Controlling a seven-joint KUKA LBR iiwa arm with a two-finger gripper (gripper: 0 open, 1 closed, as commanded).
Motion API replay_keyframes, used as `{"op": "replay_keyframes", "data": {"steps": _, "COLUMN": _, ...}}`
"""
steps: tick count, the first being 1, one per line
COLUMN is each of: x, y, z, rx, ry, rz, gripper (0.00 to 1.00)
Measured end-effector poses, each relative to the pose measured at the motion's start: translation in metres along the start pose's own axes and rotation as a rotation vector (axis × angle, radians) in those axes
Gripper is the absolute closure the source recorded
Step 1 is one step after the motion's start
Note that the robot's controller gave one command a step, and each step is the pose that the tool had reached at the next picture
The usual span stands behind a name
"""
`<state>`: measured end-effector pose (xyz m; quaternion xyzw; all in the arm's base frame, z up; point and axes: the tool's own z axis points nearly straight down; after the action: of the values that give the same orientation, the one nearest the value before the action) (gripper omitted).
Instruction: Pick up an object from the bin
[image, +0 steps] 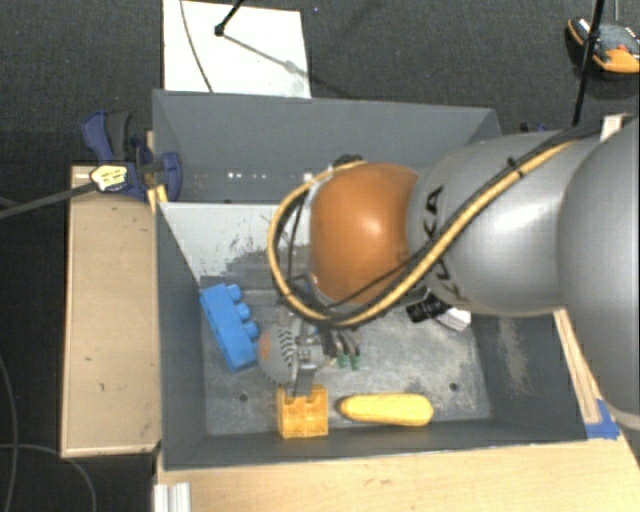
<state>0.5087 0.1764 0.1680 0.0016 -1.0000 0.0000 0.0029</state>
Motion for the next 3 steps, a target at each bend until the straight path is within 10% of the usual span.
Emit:
{"op": "replay_keyframes", "data": {"steps": 2, "x": -0.008, "y": 0.008, "z": 0.043, "rx": -0.006, "ry": -0.019, "rz": 0.106, "gripper": 0.0}}
{"op": "replay_keyframes", "data": {"steps": 3, "x": 0.014, "y": 0.027, "z": 0.044, "rx": 0.0, "ry": -0.004, "rz": 0.146, "gripper": 0.0}}
